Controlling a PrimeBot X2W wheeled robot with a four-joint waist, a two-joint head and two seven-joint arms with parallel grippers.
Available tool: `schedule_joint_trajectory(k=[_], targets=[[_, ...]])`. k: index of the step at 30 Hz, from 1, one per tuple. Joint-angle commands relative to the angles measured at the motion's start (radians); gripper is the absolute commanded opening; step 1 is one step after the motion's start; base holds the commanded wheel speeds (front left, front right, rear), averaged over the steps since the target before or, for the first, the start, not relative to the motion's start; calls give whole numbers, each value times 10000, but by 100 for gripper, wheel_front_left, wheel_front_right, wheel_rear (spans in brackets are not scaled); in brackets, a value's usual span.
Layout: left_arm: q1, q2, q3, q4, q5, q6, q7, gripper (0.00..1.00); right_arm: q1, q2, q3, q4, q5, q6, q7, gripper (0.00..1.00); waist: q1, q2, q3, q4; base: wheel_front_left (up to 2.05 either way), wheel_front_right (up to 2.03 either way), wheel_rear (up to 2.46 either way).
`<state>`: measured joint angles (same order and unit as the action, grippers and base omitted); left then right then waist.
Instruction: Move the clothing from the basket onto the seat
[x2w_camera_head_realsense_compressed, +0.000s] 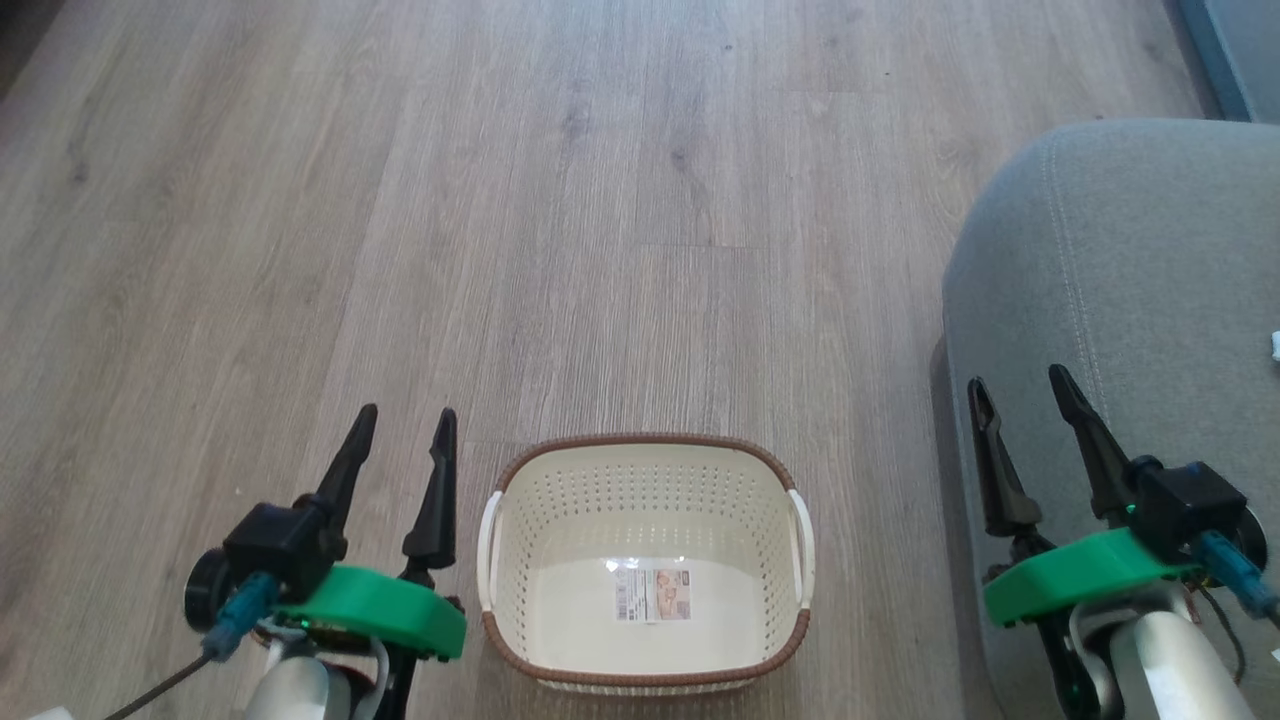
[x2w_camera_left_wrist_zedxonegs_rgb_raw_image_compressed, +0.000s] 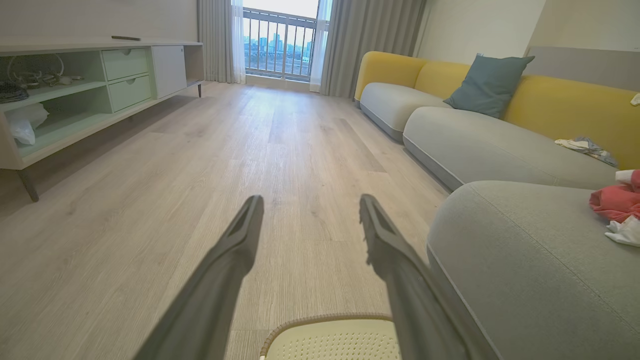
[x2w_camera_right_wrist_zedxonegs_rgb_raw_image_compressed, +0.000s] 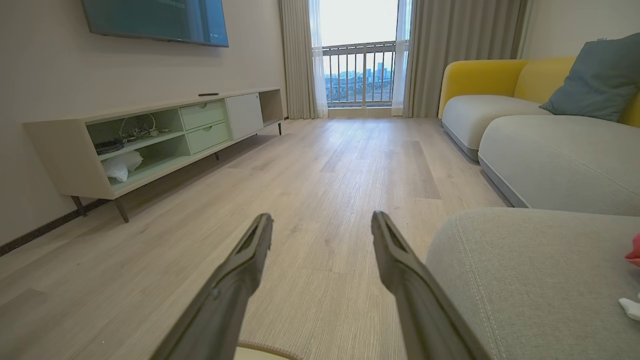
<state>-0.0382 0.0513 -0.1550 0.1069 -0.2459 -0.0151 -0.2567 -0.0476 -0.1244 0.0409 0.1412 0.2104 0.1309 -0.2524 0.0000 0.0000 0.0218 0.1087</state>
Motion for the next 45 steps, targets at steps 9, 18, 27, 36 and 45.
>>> schedule_joint_trajectory(k=[9, 18, 27, 36, 45], targets=[[-184, -10, 405, -277, -258, -141, -51, 100, -185, -46, 202, -223, -60, -2, -93, 100, 0, 0, -89, -95, 0, 0, 0], [114, 2, -55, 496, -486, -172, 15, 0, 70, 12, 42, 481, 18, 0, 19, 0, 0, 0, -55, -120, 0, 0, 0], [216, 28, 43, 742, -1224, -221, 182, 0, 147, 41, -13, 713, 786, 0, 213, 0, 0, 0, -61, -175, 0, 0, 0], [140, 61, 196, 811, -2210, -293, 414, 0, 88, 77, -109, 741, 1810, 0, 459, 0, 0, 0, -71, -244, 0, 0, 0], [67, 88, 356, 869, -3186, -365, 648, 0, 32, 118, -209, 765, 2825, 0, 707, 0, 0, 0, -81, -313, 0, 0, 0]])
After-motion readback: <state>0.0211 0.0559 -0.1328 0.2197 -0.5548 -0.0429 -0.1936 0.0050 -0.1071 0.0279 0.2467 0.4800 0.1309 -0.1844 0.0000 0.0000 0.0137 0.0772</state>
